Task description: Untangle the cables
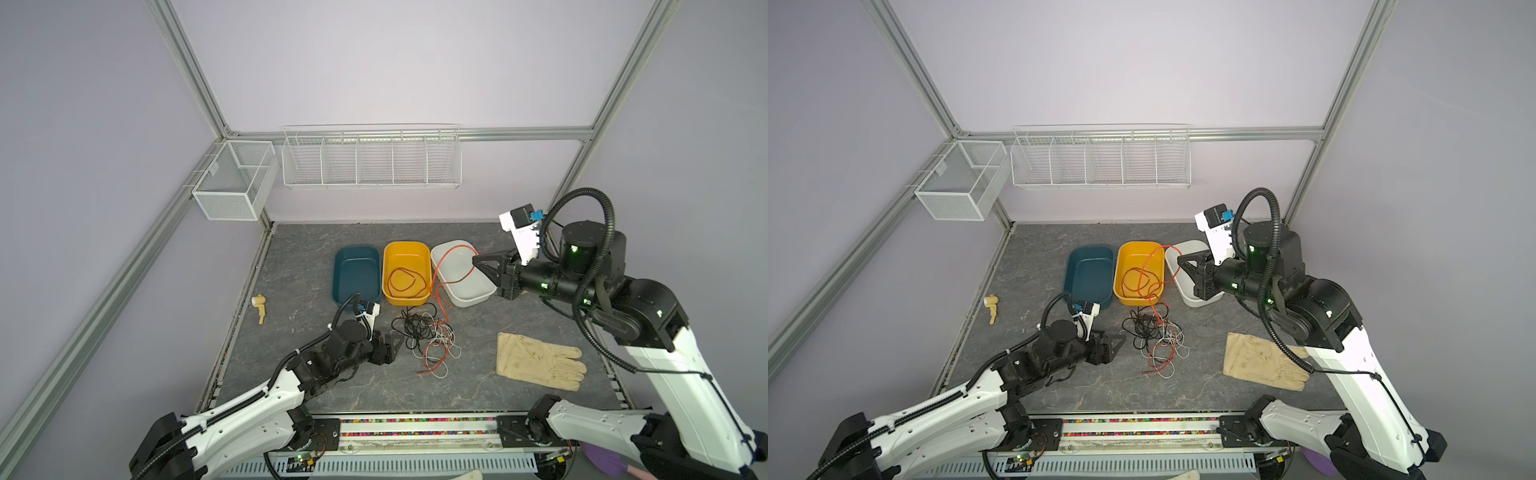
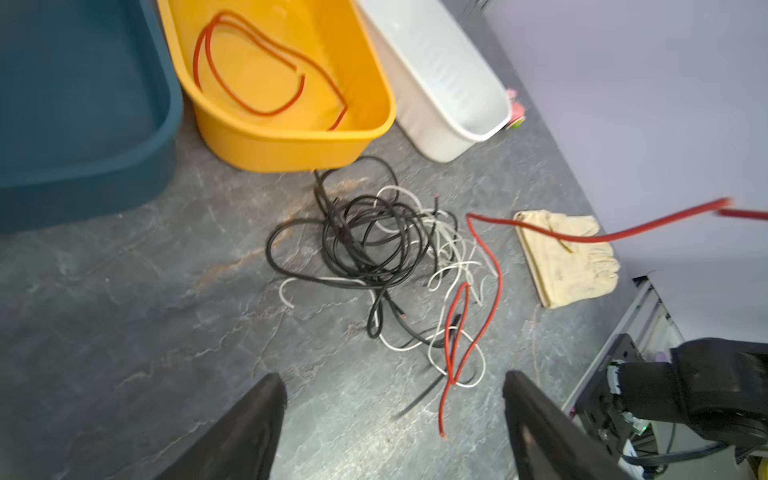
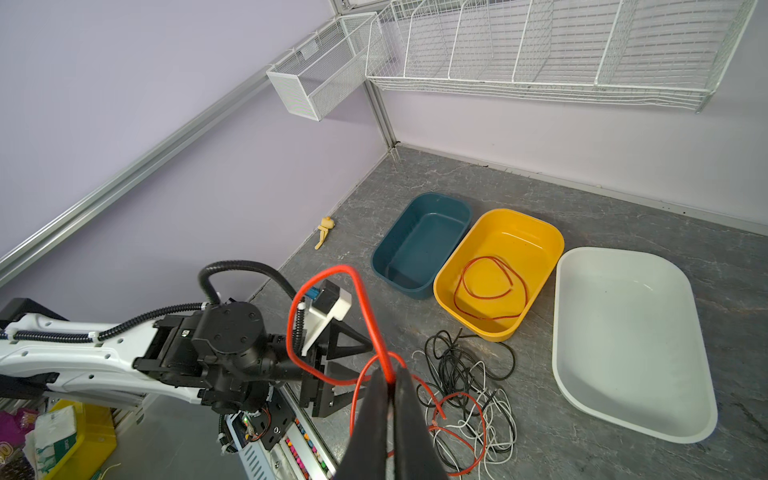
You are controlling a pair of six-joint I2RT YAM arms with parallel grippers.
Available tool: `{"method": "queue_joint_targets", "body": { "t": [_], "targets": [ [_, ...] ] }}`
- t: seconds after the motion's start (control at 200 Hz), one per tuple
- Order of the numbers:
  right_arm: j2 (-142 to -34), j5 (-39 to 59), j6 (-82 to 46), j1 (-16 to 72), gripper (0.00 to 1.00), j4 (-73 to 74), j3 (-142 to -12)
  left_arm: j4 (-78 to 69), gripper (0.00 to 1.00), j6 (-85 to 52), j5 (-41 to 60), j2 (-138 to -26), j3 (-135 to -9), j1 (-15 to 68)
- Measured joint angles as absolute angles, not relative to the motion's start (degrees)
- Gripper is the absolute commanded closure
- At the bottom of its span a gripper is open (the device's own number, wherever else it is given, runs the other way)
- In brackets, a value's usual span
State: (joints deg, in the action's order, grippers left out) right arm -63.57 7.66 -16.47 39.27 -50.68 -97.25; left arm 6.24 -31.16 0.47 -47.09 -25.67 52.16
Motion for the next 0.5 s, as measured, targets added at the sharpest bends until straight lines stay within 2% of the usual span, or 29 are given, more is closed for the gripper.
{"method": "queue_joint_targets", "body": {
  "t": [0.16, 0.27, 0.5],
  "targets": [
    [-63.7, 9.0, -17.2, 39.3, 0.94, -50.2, -97.3, 0.8, 0.18, -26.1, 0.4, -43.6, -23.6, 54.0],
    [-63.8, 9.6, -17.6, 39.3, 0.94, -50.2, -97.3, 0.0, 0.21, -20.9, -0.9, -44.7, -23.7, 57.0],
    [-63.8, 10.9, -18.4, 39.3, 0.94, -50.2, -97.3, -1.5, 0.18, -6.6, -5.6, -48.8, -27.0, 64.6]
  ]
}}
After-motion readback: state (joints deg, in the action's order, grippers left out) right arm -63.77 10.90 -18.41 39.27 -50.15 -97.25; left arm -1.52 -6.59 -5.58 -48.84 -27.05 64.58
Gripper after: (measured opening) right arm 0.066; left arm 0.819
